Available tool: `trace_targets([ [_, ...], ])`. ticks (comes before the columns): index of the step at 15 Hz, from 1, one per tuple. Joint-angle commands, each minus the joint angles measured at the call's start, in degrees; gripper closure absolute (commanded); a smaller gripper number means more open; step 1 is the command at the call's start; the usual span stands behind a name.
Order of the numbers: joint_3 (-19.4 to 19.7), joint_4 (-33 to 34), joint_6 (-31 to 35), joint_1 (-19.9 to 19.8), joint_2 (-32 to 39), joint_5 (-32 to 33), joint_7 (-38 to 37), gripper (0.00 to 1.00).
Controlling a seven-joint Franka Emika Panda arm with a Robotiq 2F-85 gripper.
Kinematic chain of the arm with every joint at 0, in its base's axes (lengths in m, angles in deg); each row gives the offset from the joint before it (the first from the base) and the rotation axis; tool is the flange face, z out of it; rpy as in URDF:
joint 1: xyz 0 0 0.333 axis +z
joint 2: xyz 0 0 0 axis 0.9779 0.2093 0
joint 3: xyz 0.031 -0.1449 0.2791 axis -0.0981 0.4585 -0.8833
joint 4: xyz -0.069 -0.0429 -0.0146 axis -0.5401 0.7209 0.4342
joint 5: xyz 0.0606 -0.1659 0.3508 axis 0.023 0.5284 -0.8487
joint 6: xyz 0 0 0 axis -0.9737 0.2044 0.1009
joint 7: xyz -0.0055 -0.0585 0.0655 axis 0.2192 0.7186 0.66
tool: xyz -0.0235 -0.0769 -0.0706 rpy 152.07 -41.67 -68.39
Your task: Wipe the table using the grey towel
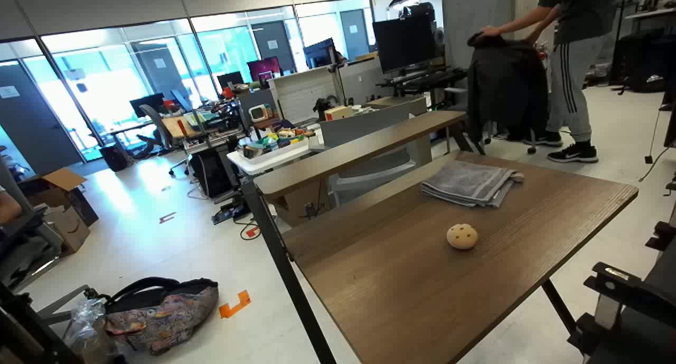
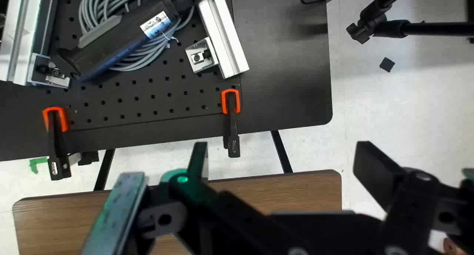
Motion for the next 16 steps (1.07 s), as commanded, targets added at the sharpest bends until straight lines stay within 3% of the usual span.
trace_targets([
  [1, -0.2, 0.1, -0.2, -0.3, 0.0, -0.1, 0.1, 0.00],
  [6, 0.2, 0.2, 0.9, -0.9, 0.9, -0.6, -0.6, 0.00],
  [11, 3.1, -2.8, 20.5, -7.3, 6.4, 0.1, -4.2, 0.00],
  [16, 5.5, -2.4, 40.4, -13.9, 22.7, 2.3, -10.3, 0.00],
])
